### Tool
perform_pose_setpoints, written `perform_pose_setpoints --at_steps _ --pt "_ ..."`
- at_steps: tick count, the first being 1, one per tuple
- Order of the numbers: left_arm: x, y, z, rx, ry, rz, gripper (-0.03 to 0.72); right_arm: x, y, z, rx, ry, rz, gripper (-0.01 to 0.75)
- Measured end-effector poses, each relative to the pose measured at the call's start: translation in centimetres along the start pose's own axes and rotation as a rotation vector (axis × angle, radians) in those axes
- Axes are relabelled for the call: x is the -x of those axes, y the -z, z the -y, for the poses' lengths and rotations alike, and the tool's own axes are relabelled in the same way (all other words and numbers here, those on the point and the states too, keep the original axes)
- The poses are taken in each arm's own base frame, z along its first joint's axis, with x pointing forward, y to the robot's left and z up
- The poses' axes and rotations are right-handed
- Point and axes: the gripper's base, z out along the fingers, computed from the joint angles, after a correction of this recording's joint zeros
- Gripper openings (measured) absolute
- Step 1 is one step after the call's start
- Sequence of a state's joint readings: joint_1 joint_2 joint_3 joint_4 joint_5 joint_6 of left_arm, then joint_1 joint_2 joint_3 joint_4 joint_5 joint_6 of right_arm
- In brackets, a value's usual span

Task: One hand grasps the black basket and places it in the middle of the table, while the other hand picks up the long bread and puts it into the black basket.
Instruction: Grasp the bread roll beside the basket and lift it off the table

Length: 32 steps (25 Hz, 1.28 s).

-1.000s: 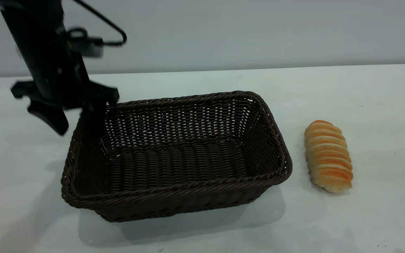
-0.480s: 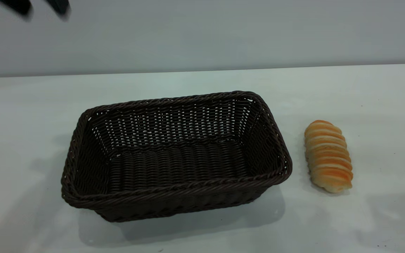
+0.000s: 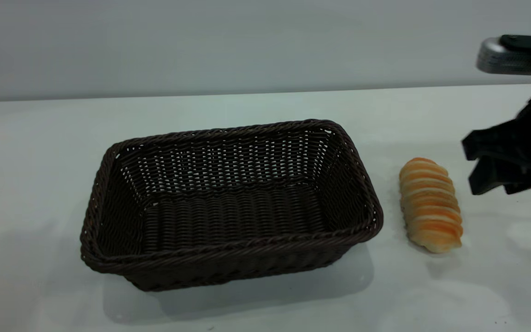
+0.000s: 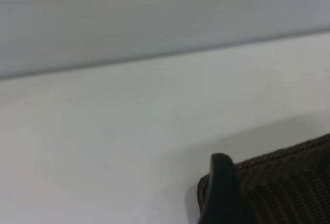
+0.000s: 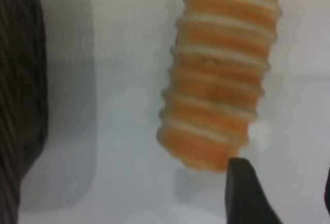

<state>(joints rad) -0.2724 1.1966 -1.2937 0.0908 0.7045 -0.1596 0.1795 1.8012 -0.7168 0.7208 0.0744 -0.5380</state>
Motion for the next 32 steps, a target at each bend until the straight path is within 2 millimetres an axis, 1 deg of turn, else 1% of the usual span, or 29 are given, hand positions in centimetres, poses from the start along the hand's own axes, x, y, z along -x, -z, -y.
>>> perform_pose_setpoints --at_steps 5,8,12,15,17,21,22,23,25,26,27,29,32 --pt "-0.4 4.1 -0.4 -0.003 -0.007 0.068 0.573 1.3 -1.4 -0.3 0.008 0.019 -0.002 0.407" --pt "-0.6 5.9 -0.5 -0.005 -0.005 0.104 0.573 1.4 -2.4 -0.3 0.008 0.033 -0.021 0.428" --pt "-0.9 7.9 -0.7 -0.009 -0.002 0.153 0.573 0.9 -3.9 -0.2 0.005 0.045 -0.063 0.433" --pt "-1.1 9.0 -0.8 -0.011 0.001 0.18 0.573 0.5 -5.1 -1.0 0.012 0.067 -0.089 0.434" --pt "-1.2 9.5 -0.9 -0.012 0.002 0.188 0.573 0.3 -5.9 -2.0 0.024 0.096 -0.103 0.434" --pt "-1.6 9.8 -1.0 -0.008 -0.004 0.17 0.573 -0.1 -7.5 -3.6 0.037 0.144 -0.119 0.424" --pt "-1.7 9.9 -1.0 -0.007 -0.006 0.165 0.573 -0.1 -7.8 -3.6 0.033 0.149 -0.118 0.396" --pt "-1.7 9.9 -1.0 -0.006 -0.008 0.158 0.573 -0.2 -8.1 -3.7 0.029 0.152 -0.121 0.347" --pt "-1.8 9.9 -1.0 -0.004 -0.012 0.148 0.573 -0.4 -8.4 -3.6 0.022 0.156 -0.122 0.213" --pt "-1.9 9.9 -1.0 -0.004 -0.013 0.143 0.573 -0.4 -8.4 -3.6 0.022 0.159 -0.12 0.134" --pt "-1.9 9.9 -1.0 -0.003 -0.014 0.141 0.573 -0.4 -8.4 -3.6 0.022 0.165 -0.119 0.084" --pt "-1.9 9.9 -1.0 -0.003 -0.018 0.141 0.573 -0.3 -8.3 -3.6 0.025 0.18 -0.114 0.047" --pt "-1.9 9.9 -1.0 -0.002 -0.028 0.141 0.573 0.5 -7.2 -3.9 0.039 0.222 -0.087 0.041"
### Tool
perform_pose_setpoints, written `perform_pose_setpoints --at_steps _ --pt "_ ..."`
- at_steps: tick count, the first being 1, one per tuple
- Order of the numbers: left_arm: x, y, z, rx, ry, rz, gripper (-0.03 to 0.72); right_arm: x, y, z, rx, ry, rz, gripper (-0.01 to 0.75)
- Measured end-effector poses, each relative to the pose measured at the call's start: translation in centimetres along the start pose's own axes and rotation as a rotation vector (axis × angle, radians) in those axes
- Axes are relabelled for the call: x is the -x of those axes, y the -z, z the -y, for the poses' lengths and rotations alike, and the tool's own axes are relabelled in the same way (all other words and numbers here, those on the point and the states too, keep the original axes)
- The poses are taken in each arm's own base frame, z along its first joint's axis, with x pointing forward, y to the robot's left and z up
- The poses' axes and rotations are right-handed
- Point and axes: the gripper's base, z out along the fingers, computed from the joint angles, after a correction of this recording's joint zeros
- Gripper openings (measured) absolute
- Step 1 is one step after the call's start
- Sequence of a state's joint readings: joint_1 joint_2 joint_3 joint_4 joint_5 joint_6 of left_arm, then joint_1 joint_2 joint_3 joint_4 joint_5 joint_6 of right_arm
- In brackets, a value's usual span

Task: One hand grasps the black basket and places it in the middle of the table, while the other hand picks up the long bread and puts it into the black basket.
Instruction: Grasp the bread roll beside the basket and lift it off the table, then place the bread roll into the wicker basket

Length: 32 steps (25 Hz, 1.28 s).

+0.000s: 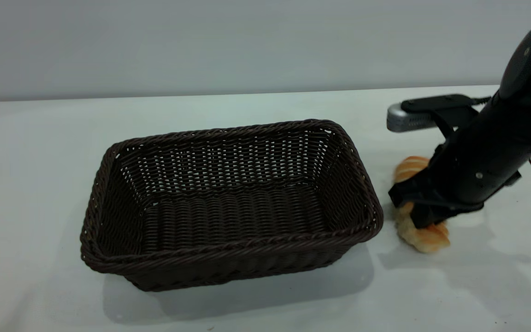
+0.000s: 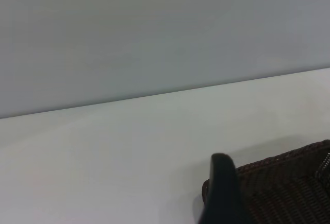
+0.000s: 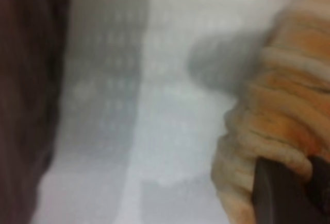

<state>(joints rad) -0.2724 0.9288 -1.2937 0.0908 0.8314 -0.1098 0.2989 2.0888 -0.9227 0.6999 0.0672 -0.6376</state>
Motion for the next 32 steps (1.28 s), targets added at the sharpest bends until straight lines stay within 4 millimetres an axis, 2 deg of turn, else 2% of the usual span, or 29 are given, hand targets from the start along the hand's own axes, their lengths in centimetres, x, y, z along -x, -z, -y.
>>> perform_pose_setpoints --at_steps 2,9,11,14,18,21,24,27,30,32 --pt "0.0 0.0 0.0 0.0 -0.001 0.0 0.573 1.0 1.5 0.0 0.002 0.023 0.046 0.039" --pt "0.1 1.1 -0.1 -0.005 -0.001 0.051 0.573 4.7 9.2 2.0 -0.027 0.003 0.28 0.035" --pt "0.1 1.4 0.0 -0.011 0.0 0.068 0.573 5.2 11.2 1.2 0.0 -0.001 0.322 0.035" --pt "0.1 1.7 0.2 -0.043 0.0 0.075 0.573 5.2 13.0 -2.6 0.087 0.078 0.341 0.035" --pt "0.0 2.0 0.7 -0.097 -0.021 0.082 0.573 3.9 13.2 -8.7 0.193 0.222 0.324 0.035" --pt "0.0 2.5 0.9 -0.121 -0.031 0.094 0.573 2.8 12.3 -11.6 0.235 0.288 0.293 0.035" --pt "-0.2 3.1 0.8 -0.124 -0.035 0.098 0.573 1.7 10.5 -13.1 0.245 0.319 0.241 0.035" --pt "-0.4 3.4 0.8 -0.124 -0.046 0.092 0.573 1.0 8.9 -13.4 0.234 0.325 0.204 0.035" --pt "-0.6 3.8 0.8 -0.124 -0.05 0.089 0.573 0.9 8.2 -13.3 0.223 0.324 0.196 0.038" --pt "-0.7 4.0 0.7 -0.124 -0.054 0.092 0.573 0.9 8.1 -13.3 0.215 0.343 0.205 0.076"
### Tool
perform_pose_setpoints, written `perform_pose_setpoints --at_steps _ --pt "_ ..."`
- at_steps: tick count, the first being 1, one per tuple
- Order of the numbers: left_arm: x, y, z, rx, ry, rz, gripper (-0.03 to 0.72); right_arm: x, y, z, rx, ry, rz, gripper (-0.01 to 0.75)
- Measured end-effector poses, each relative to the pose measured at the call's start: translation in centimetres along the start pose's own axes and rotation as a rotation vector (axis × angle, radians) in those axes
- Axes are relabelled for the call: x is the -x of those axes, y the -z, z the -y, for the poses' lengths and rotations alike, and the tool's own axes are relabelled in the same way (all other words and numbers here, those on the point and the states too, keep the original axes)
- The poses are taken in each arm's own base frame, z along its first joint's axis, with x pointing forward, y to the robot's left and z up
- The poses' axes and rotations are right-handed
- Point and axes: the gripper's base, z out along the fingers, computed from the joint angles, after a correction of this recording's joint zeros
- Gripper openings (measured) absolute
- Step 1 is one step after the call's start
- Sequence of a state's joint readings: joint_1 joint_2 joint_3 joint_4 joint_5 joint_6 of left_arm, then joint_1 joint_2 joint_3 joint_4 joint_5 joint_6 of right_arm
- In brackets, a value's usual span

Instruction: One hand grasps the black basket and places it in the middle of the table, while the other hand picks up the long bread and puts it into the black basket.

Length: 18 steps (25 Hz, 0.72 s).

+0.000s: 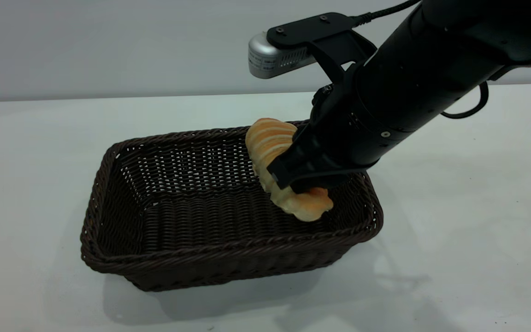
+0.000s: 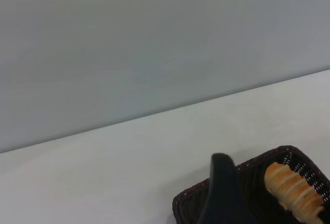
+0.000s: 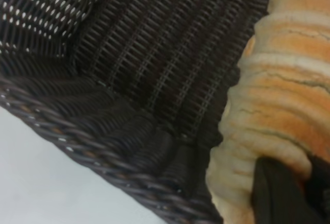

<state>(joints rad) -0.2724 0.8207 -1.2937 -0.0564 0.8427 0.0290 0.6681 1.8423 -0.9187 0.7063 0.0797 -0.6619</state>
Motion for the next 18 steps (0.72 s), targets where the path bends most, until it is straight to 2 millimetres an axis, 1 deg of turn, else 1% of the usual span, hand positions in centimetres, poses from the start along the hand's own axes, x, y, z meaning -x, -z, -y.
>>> perform_pose_setpoints --at_steps 1,2,4,6,8,9,11,13,16,18 --pt "0.0 0.1 0.0 0.0 -0.001 0.003 0.573 0.1 0.0 0.0 -0.005 0.014 0.007 0.108" --pt "0.0 0.3 0.0 0.0 -0.003 0.007 0.573 0.1 0.0 0.1 -0.009 0.032 0.012 0.161" --pt "-0.1 0.6 0.0 0.0 -0.005 0.013 0.573 0.2 0.0 0.1 -0.013 0.051 0.017 0.292" --pt "-0.2 1.1 0.0 0.001 -0.007 0.023 0.573 0.3 0.0 0.1 -0.015 0.056 0.023 0.446" --pt "-0.3 1.8 0.1 0.001 -0.01 0.04 0.573 0.8 0.1 0.1 -0.017 0.059 0.038 0.563" --pt "-0.4 2.2 0.1 0.001 -0.013 0.049 0.573 1.2 0.2 0.1 -0.016 0.063 0.05 0.591" --pt "-0.7 2.9 0.1 0.002 -0.024 0.05 0.573 2.2 0.9 -0.1 -0.01 0.089 0.084 0.613" --pt "-1.1 3.7 0.1 0.002 -0.031 0.039 0.573 3.6 2.4 -0.3 0.004 0.109 0.132 0.597" --pt "-2.4 5.1 0.2 -0.001 -0.046 -0.014 0.573 5.6 6.0 -0.9 0.03 0.155 0.215 0.524" --pt "-3.6 5.9 0.2 0.0 -0.052 -0.065 0.573 6.4 9.1 -1.3 0.048 0.203 0.264 0.476"
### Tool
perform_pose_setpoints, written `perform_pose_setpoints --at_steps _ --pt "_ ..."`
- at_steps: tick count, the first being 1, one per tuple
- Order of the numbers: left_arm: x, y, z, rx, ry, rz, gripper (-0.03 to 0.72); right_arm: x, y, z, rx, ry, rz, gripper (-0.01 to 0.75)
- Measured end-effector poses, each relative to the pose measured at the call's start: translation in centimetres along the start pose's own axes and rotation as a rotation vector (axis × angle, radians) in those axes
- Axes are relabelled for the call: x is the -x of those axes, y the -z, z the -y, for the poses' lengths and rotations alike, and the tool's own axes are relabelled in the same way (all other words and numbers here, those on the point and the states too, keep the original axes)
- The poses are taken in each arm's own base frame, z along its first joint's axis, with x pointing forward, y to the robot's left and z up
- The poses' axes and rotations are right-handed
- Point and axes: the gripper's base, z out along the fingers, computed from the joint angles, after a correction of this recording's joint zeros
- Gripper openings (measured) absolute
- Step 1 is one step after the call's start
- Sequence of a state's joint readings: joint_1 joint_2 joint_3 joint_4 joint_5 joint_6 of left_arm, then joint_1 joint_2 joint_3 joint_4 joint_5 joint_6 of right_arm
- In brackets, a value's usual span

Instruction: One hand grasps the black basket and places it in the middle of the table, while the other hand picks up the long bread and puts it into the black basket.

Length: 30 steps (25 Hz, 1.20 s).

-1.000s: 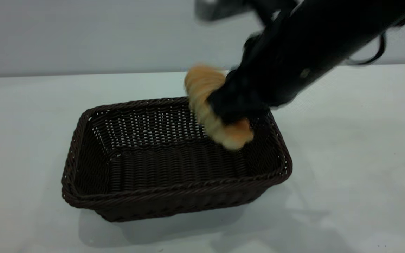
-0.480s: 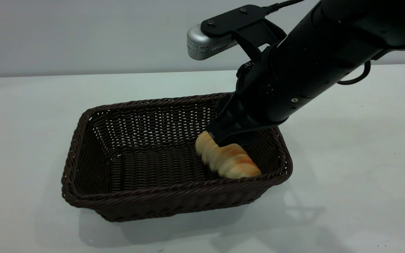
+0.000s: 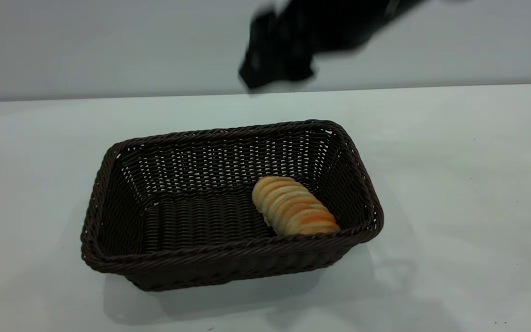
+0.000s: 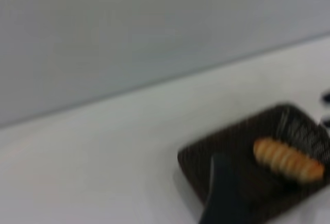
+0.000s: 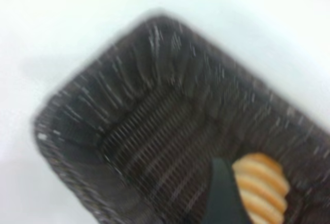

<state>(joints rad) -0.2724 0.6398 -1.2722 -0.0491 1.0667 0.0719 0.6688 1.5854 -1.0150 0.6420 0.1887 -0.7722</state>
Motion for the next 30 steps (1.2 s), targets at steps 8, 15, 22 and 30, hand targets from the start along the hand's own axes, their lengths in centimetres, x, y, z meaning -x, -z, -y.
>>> perform_pose_setpoints --at_steps 8,15,22,30 --pt "-5.3 2.7 0.2 0.019 0.002 -0.031 0.537 1.3 9.6 -1.4 0.07 0.065 -0.079 0.423" --pt "-12.2 2.9 0.6 0.019 0.008 -0.016 0.503 -1.9 15.7 -2.1 0.046 0.016 -0.275 0.422" --pt "-18.7 0.1 0.9 0.016 0.009 -0.06 0.503 -8.8 21.4 -3.7 0.035 -0.069 -0.287 0.419" --pt "-20.1 -2.1 0.9 0.011 0.004 -0.121 0.503 -15.3 28.5 -5.0 -0.039 -0.122 -0.081 0.415"
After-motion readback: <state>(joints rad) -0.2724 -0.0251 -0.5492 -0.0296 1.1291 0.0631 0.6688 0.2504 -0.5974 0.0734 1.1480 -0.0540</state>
